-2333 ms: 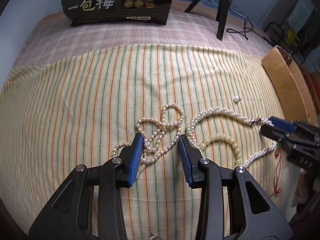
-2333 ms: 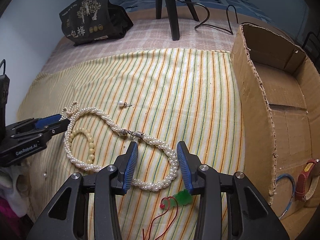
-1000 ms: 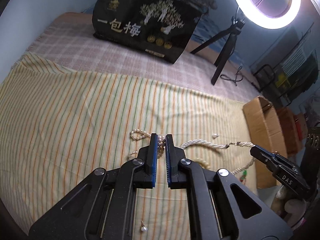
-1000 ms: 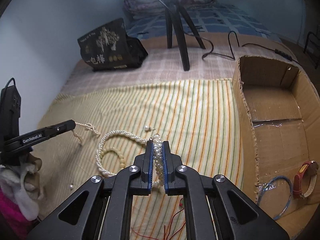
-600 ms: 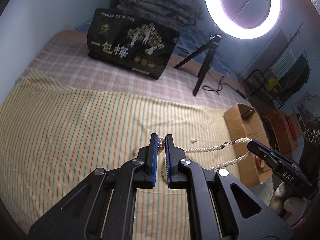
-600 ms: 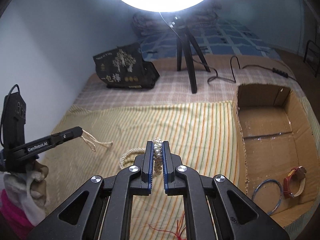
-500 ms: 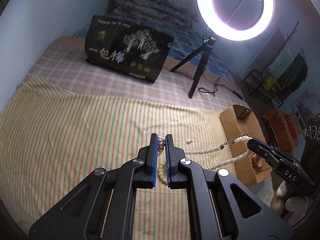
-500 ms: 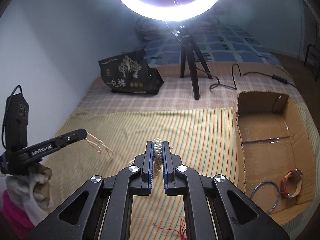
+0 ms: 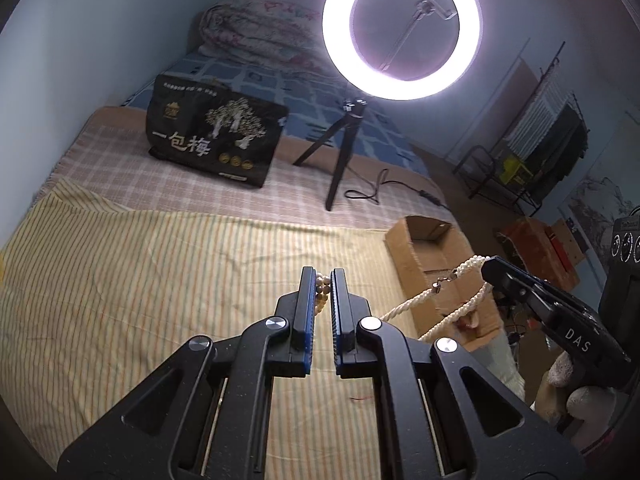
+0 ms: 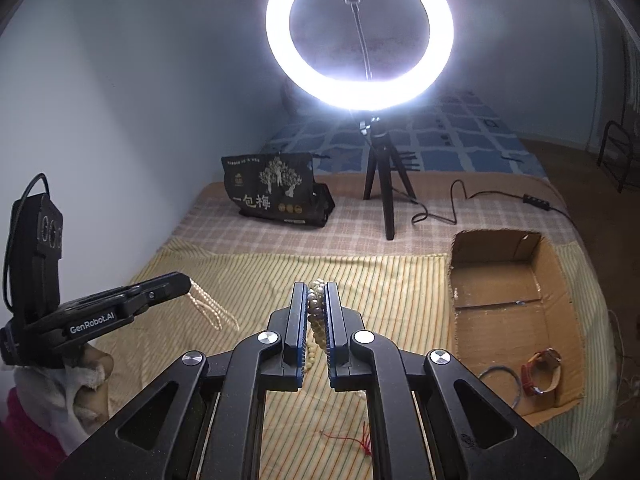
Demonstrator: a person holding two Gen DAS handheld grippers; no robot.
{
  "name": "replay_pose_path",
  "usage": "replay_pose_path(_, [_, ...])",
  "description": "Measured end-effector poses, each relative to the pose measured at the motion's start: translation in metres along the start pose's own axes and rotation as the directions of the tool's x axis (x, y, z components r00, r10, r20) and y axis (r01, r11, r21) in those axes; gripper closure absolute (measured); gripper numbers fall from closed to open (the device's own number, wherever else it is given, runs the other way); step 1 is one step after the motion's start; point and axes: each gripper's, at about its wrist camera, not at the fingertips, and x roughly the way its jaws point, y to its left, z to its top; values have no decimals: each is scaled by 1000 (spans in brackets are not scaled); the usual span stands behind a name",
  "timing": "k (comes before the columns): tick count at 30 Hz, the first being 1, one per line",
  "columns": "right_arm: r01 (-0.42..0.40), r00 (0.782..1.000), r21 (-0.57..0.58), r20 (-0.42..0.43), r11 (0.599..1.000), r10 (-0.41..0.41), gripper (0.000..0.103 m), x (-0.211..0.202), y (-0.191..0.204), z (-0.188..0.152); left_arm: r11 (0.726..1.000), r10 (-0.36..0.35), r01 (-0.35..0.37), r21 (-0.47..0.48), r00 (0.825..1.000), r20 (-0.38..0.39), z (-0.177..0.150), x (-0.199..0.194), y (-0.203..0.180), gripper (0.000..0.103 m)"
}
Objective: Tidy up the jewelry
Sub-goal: 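Lift both pearl necklaces and carry them toward the cardboard box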
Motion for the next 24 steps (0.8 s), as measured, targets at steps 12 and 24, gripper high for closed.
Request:
replay_pose_path(12, [62,995,18,73,998,-63,97,-60,-12,3,995,-74,74,70,997,10,-7,-18,-59,98])
replay_pose_path(24, [146,979,87,132,985,-157,97,-105,-58,8,980,-158,159,121,987,-16,-11,-9,-124,98])
